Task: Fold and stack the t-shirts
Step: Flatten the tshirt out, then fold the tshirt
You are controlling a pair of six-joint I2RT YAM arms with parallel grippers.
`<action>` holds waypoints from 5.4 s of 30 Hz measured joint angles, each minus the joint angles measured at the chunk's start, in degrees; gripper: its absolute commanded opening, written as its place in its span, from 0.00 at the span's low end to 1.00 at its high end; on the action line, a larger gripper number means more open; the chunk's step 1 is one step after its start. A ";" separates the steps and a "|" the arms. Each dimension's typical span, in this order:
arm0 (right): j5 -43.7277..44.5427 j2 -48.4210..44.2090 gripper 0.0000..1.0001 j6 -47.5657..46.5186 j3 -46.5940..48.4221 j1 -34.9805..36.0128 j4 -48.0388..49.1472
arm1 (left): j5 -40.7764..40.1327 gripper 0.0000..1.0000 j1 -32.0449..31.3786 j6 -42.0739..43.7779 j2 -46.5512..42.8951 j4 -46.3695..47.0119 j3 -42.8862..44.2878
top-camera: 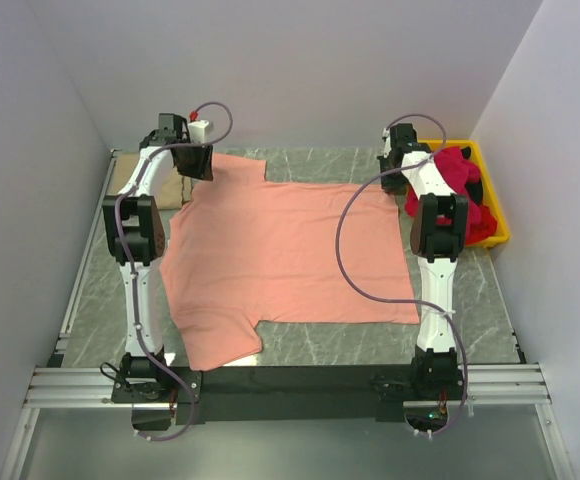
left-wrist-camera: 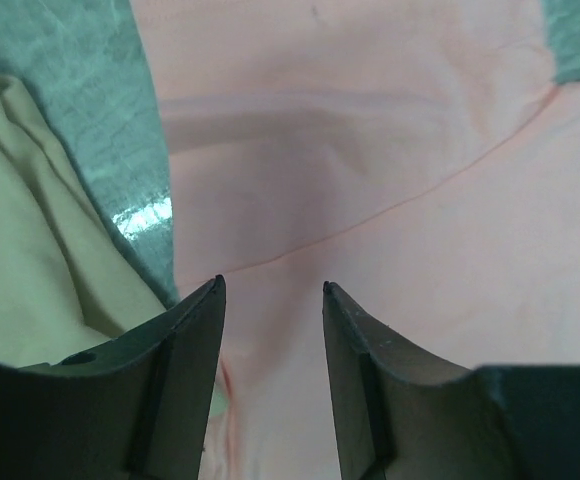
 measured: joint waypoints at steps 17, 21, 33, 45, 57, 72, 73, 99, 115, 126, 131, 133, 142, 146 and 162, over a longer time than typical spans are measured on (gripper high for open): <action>-0.13 -0.02 0.00 -1.27 0.00 0.00 0.00 | -5.97 0.51 0.00 -0.09 6.25 7.23 0.39; -0.11 -0.02 0.00 -1.75 0.00 0.00 0.00 | -5.38 0.49 0.00 -0.35 8.02 9.03 2.03; -0.09 -0.11 0.00 -3.45 0.00 0.02 0.04 | -4.37 0.00 -0.02 -1.77 10.71 11.45 4.74; -0.15 -5.25 0.00 -4.04 -2.34 0.00 1.88 | 0.79 0.00 0.46 -1.70 3.82 14.82 -1.62; -1.49 -11.61 0.00 -5.38 -6.36 -0.02 3.02 | 6.54 0.00 1.95 1.97 -11.41 19.04 -14.10; -4.79 -18.67 0.00 -8.17 -20.04 -0.17 4.76 | 11.47 0.00 6.60 9.22 -20.11 19.04 -31.26; -5.05 -19.71 0.00 -8.37 -20.94 -0.17 5.09 | 11.69 0.00 6.60 9.46 -21.05 19.26 -32.33; -8.37 -27.28 0.00 -16.37 -38.38 -2.03 10.19 | 11.69 0.00 6.73 19.54 -34.51 21.92 -57.00; -11.52 -27.23 0.64 -25.79 -36.94 -1.99 1.20 | 10.93 0.44 7.41 24.79 -33.38 9.07 -50.01; -12.41 -24.39 0.61 -27.65 -24.85 -1.66 -3.02 | 9.35 0.56 5.92 16.85 -19.65 8.72 -28.09; -11.87 -20.72 0.64 -29.00 -23.91 -1.60 -4.55 | 7.45 0.57 4.74 15.54 -14.60 6.93 -27.21; -11.26 -19.21 0.65 -29.68 -23.91 -1.60 -5.55 | 6.82 0.57 4.48 15.26 -13.84 6.40 -27.17; -10.38 -16.15 0.42 -32.61 -21.07 -1.01 -9.14 | 5.79 0.49 4.07 14.80 -13.31 5.79 -26.91; -10.47 -16.15 0.21 -33.48 -20.55 -1.01 -10.19 | 5.86 0.31 4.04 14.29 -13.31 5.81 -26.84; -11.67 -16.15 0.06 -35.34 -19.12 -1.01 -13.33 | 7.93 0.00 3.96 13.20 -13.29 5.66 -25.35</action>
